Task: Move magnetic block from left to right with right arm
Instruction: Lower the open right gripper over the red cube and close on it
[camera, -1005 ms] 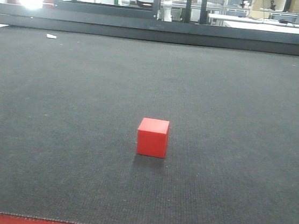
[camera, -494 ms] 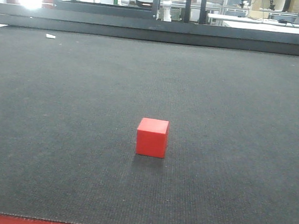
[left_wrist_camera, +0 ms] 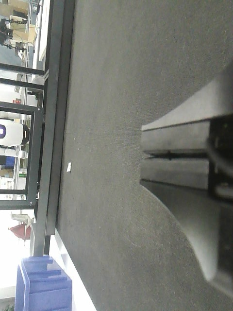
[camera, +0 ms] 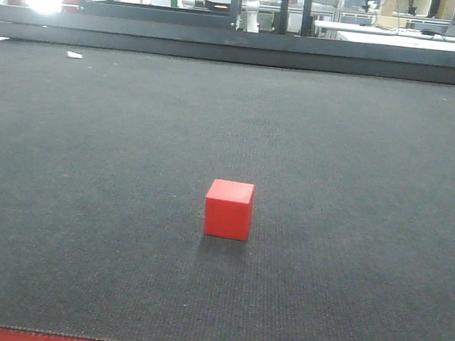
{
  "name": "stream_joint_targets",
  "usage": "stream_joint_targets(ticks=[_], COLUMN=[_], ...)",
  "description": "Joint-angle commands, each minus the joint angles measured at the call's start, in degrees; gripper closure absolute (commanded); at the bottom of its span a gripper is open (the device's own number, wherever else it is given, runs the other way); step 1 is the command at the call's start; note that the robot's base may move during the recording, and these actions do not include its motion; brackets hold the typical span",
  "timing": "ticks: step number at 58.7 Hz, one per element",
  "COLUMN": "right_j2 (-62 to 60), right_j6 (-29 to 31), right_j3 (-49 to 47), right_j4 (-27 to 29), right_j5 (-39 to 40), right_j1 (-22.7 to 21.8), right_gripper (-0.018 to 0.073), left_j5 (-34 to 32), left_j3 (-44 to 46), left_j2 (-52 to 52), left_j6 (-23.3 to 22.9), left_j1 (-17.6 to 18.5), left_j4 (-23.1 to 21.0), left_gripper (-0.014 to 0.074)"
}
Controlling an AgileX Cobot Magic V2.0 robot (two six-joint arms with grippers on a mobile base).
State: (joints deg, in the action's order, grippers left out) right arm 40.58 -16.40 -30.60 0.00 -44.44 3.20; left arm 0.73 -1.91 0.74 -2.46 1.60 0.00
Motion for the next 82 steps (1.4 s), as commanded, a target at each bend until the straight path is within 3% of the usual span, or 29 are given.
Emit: stream_joint_targets(ticks=[1,14,19,20,27,32,42,50,82], right_j2=[2.93,10.80,13.38,14.15,17.92,21.22,27.94,35.80,63.72], right_j6=[-0.48,-4.95,-8.46,-9.85,-19.52,-27.02,-29.74,-30.54,-30.59], right_j3=[-3.59,-7.83,-9.45,-10.01,-12.86,-15.81,-21.60,-28.21,-60.41], right_j4=[-0.76,0.00,0.00,0.00,0.00,0.00,-0.40,-0.40,0.00], right_j5=[1.06,-0.62,-0.24,-0.14,-1.88,-5.34,-6.91,-6.91,-18.19], right_j1=[2.68,9.66,12.29,13.19,17.25,19.92,27.28,30.62,36.90], right_gripper=[0.0501,0.0468,0.0350,0.0282,0.0027,-0.0078,-0.0061,-0.0061,-0.0061], left_j5=[-5.04,-5.04,-5.04,-5.04,-5.04,-5.04,-5.04,-5.04,-5.04], left_j3=[-0.44,-0.44,-0.44,-0.44,-0.44,-0.44,-0.44,-0.44,-0.44], left_j2=[0.78,0.78,0.78,0.78,0.78,0.78,0.78,0.78,0.78], left_j6=[-0.25,-0.25,-0.25,-0.25,-0.25,-0.25,-0.25,-0.25,-0.25], left_j1=[-0.01,-0.01,-0.01,-0.01,-0.01,-0.01,-0.01,-0.01,-0.01], left_j4=[0.00,0.00,0.00,0.00,0.00,0.00,0.00,0.00,0.00], left_gripper=[0.0712,0.0713,0.0712,0.0713,0.0713,0.0713,0.0712,0.0713,0.0713])
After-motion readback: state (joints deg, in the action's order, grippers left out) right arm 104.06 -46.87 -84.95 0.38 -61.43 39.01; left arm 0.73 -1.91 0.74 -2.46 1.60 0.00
